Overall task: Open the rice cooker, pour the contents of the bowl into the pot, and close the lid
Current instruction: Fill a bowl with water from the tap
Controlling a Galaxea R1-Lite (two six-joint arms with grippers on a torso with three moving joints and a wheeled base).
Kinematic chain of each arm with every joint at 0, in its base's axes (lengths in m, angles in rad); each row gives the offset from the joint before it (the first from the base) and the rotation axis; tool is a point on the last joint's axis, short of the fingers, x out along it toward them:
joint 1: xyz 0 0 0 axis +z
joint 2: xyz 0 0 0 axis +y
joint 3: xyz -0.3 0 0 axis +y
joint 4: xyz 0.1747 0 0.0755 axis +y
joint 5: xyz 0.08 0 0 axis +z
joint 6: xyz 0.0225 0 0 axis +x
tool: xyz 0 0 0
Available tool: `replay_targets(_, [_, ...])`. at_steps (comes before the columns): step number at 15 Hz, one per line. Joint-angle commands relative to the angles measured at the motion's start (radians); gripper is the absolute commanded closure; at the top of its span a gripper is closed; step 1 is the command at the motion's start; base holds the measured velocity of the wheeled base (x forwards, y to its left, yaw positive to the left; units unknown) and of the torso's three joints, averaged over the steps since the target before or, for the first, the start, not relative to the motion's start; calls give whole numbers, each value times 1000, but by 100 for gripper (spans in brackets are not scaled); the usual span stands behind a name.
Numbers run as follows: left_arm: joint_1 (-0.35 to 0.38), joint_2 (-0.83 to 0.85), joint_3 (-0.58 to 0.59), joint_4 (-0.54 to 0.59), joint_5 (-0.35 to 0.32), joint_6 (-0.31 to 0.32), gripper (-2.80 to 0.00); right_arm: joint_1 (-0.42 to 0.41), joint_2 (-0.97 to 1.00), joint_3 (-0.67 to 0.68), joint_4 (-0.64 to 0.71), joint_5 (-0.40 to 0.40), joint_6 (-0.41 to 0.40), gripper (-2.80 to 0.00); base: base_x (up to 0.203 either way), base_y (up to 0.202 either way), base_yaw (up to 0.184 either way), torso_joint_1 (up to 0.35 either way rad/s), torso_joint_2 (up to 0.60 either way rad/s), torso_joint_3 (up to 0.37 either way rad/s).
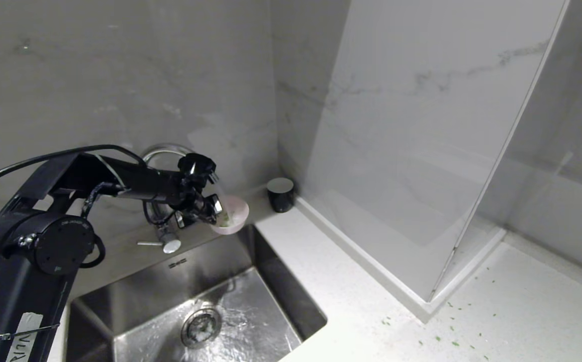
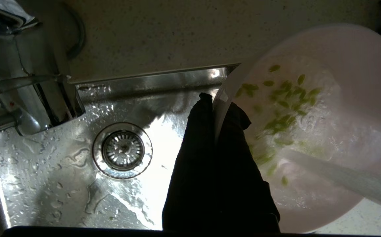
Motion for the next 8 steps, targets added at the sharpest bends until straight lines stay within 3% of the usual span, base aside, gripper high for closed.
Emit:
replay_targets(1, [-2,-1,14,2,3,0,0,0,0,0,0,0,0,0,0,0,0,37,-68,-37])
replay_targets(5, [-5,0,12,2,0,2,0,0,1,0,0,0,0,0,-148,0,4,48,-31,-33])
replay_targets(8, [-6,4,10,2,1,0,0,1,0,0,0,0,0,0,0,0,0,0,0,0])
